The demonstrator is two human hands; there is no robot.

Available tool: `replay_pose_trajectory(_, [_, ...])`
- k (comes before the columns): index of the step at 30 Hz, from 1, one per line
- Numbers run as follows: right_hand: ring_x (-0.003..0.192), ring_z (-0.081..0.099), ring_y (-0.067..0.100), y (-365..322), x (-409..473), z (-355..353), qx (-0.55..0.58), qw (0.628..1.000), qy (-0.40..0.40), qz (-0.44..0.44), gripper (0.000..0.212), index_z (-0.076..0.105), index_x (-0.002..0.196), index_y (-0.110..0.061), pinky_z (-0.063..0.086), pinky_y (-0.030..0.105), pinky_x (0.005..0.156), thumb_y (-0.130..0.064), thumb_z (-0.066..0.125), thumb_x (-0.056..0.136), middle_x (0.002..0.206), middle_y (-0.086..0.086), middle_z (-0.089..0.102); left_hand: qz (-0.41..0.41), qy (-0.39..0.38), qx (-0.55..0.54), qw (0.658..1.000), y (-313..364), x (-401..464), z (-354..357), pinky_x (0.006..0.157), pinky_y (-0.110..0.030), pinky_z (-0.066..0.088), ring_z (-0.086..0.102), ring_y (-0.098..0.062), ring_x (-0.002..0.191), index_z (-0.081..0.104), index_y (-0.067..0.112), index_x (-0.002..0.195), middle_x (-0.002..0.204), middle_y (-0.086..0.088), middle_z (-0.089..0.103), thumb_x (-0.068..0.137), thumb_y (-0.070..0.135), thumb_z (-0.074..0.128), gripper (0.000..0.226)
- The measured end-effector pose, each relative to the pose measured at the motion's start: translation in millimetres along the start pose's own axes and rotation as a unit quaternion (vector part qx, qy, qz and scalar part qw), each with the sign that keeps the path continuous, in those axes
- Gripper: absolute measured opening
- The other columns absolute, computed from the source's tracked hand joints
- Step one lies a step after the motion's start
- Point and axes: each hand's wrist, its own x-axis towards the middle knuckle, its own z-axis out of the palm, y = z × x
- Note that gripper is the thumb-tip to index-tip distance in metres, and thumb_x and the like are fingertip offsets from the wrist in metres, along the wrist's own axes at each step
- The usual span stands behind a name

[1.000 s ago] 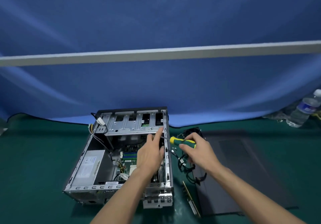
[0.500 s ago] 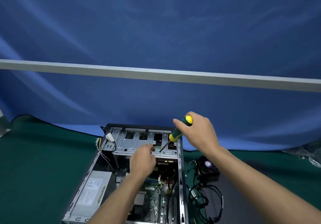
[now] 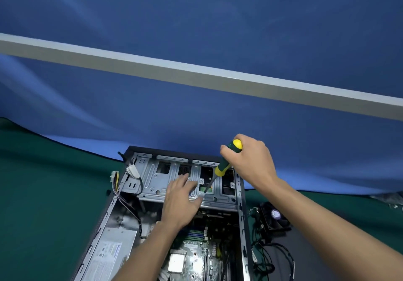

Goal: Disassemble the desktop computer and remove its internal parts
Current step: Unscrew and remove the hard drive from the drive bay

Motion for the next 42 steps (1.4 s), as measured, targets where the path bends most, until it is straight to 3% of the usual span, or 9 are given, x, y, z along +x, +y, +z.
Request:
replay_pose_trajectory(4, [0.051, 0.035, 0.021, 3.5, 4.4, 12.7, 0.006, 1.0, -0.014, 0.004, 0.035, 0.039, 0.065, -0.008, 0.032, 0.03, 0.049, -0.037, 0.056, 0.077, 0.053, 0.005, 0.044, 0.033, 0.008, -0.013, 0.999, -5.0, -1.4, 3.7, 0.115, -0.029, 0.0, 0.022, -0.011, 0.139, 0.062, 0.029, 0.121, 0.149, 0.003, 0.035, 0.087, 0.041, 0.06, 0.036])
replay_pose_trajectory(8, [0.052, 0.033, 0.021, 4.9, 7.0, 17.4, -0.016, 1.0, -0.013, 0.002, 0.034, 0.037, 0.063, -0.01, 0.031, 0.03, 0.049, -0.035, 0.055, 0.077, 0.052, 0.004, 0.042, 0.033, 0.017, -0.035, 0.999, -5.5, -1.4, 4.0, 0.113, -0.026, -0.006, 0.021, -0.009, 0.139, 0.064, 0.029, 0.118, 0.149, 0.004, 0.035, 0.086, 0.037, 0.063, 0.033])
replay_pose_trajectory(17, [0.052, 0.04, 0.021, 3.4, 8.9, 16.1, -0.01, 0.999, -0.033, 0.002, 0.038, 0.046, 0.071, -0.003, 0.036, 0.031, 0.05, -0.038, 0.056, 0.079, 0.059, 0.014, 0.055, 0.033, 0.017, -0.044, 0.998, -7.3, -0.2, 4.9, 0.116, -0.029, -0.003, 0.021, -0.009, 0.139, 0.064, 0.027, 0.118, 0.149, 0.005, 0.036, 0.084, 0.03, 0.064, 0.034])
replay_pose_trajectory(29, [0.054, 0.043, 0.022, -2.5, 9.9, 17.7, -0.031, 0.998, -0.045, -0.01, 0.038, 0.048, 0.07, -0.007, 0.036, 0.031, 0.05, -0.042, 0.056, 0.083, 0.058, 0.007, 0.055, 0.033, 0.009, -0.048, 0.998, -11.0, 1.7, 6.1, 0.114, -0.027, -0.005, 0.019, -0.008, 0.14, 0.065, 0.027, 0.117, 0.15, 0.005, 0.034, 0.084, 0.032, 0.064, 0.033])
replay_pose_trajectory(34, [0.063, 0.054, 0.027, -13.5, 11.0, 19.9, -0.058, 0.996, -0.059, -0.046, 0.037, 0.05, 0.073, -0.011, 0.039, 0.032, 0.053, -0.046, 0.055, 0.085, 0.06, 0.004, 0.058, 0.031, 0.001, -0.061, 0.998, -10.1, 4.1, 3.4, 0.112, -0.023, -0.004, 0.02, -0.009, 0.139, 0.07, 0.027, 0.106, 0.149, 0.004, 0.035, 0.084, 0.027, 0.064, 0.023])
replay_pose_trajectory(42, [0.061, 0.051, 0.024, -26.8, 10.6, 23.3, -0.081, 0.986, -0.1, -0.108, 0.037, 0.044, 0.073, -0.014, 0.037, 0.033, 0.053, -0.048, 0.053, 0.086, 0.06, 0.001, 0.053, 0.024, 0.009, -0.06, 0.998, -8.8, 5.6, 3.5, 0.112, -0.023, -0.001, 0.023, -0.012, 0.138, 0.073, 0.027, 0.102, 0.147, 0.003, 0.038, 0.086, 0.026, 0.063, 0.019])
